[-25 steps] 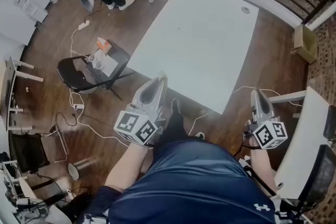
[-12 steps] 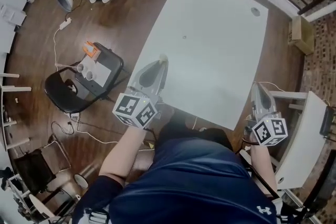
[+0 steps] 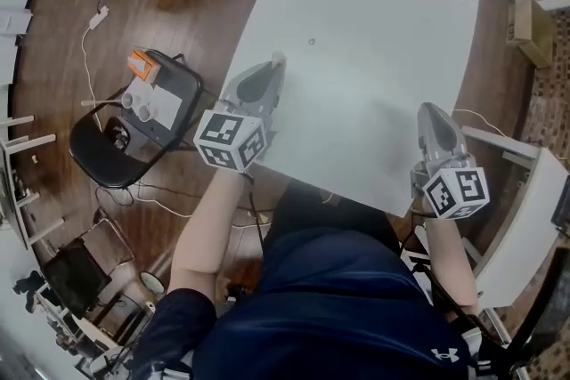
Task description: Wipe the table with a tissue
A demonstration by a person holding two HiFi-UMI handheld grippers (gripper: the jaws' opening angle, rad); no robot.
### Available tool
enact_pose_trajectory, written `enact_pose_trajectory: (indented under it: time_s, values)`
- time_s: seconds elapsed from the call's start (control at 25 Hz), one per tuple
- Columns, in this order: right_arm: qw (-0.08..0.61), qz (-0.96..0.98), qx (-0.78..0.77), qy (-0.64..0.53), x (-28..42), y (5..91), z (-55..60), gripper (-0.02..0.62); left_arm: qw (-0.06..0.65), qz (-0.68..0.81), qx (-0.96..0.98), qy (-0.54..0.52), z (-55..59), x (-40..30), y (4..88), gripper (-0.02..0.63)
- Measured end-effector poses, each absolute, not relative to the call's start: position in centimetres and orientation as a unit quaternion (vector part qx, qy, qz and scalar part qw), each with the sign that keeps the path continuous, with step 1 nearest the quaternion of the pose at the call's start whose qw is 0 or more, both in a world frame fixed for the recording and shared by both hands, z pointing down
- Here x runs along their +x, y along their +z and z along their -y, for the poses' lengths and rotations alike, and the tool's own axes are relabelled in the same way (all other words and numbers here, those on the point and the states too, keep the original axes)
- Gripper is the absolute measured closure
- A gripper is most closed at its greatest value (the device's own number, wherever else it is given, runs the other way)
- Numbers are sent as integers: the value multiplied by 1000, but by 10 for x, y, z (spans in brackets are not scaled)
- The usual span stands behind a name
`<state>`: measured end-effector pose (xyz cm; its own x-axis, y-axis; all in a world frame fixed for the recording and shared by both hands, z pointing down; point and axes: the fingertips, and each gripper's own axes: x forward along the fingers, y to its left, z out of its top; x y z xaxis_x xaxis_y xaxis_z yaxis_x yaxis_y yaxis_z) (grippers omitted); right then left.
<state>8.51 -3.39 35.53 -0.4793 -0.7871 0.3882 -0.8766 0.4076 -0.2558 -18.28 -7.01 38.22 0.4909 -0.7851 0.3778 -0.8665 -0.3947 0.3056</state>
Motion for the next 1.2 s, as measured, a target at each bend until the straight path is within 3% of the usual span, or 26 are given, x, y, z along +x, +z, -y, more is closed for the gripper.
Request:
enact_pose_trajectory:
  time_s: [0.56,0.88,1.04,1.2]
  values:
    - [93,850,465,228,74,413,101,584,261,461,807,263,161,-182,472,571]
    - [83,847,464,246,74,424,107,584,439,374,799,172,186,-166,510,571]
    - [76,847,460,254,71,427,107,584,413,387,799,203,194,-174,514,571]
    - [79,850,453,258,66,431,106,584,318,405,798,312,204,-182,521,571]
